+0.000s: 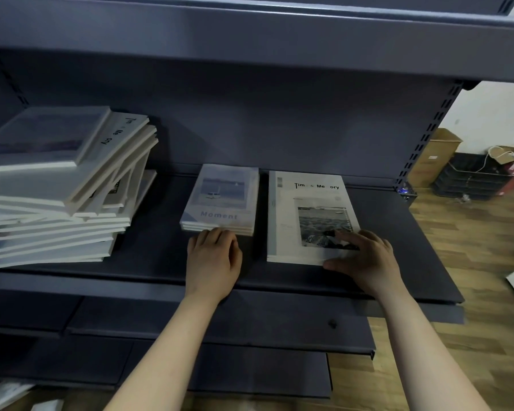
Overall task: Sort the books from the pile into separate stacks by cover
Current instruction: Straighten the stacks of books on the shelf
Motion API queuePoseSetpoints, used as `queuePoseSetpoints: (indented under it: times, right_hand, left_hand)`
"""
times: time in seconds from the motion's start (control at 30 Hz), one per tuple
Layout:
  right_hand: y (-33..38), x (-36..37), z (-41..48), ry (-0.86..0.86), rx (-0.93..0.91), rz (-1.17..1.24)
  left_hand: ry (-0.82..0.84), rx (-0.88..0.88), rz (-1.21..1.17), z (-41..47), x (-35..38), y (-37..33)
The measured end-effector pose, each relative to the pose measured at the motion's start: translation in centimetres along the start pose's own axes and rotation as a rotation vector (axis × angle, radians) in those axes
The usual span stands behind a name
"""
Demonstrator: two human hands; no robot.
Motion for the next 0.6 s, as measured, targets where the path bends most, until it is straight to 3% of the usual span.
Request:
queuePoseSetpoints:
  times: [0.6]
  right_hand:
    - [0.19, -0.39, -0.06, 0.029, -0.032, 0.017]
  left_hand:
    - [0.016, -0.017, -0.017, -0.11, 0.11, 0.22]
Point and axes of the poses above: each hand's wrist, its own z-axis towards the middle knuckle, its own x-axis out of the palm, y = z × x, the point moved 7 cm from there along z, towards the middle knuckle, and after that the axes turned 11 degrees about -y, right-handed, at the moved point
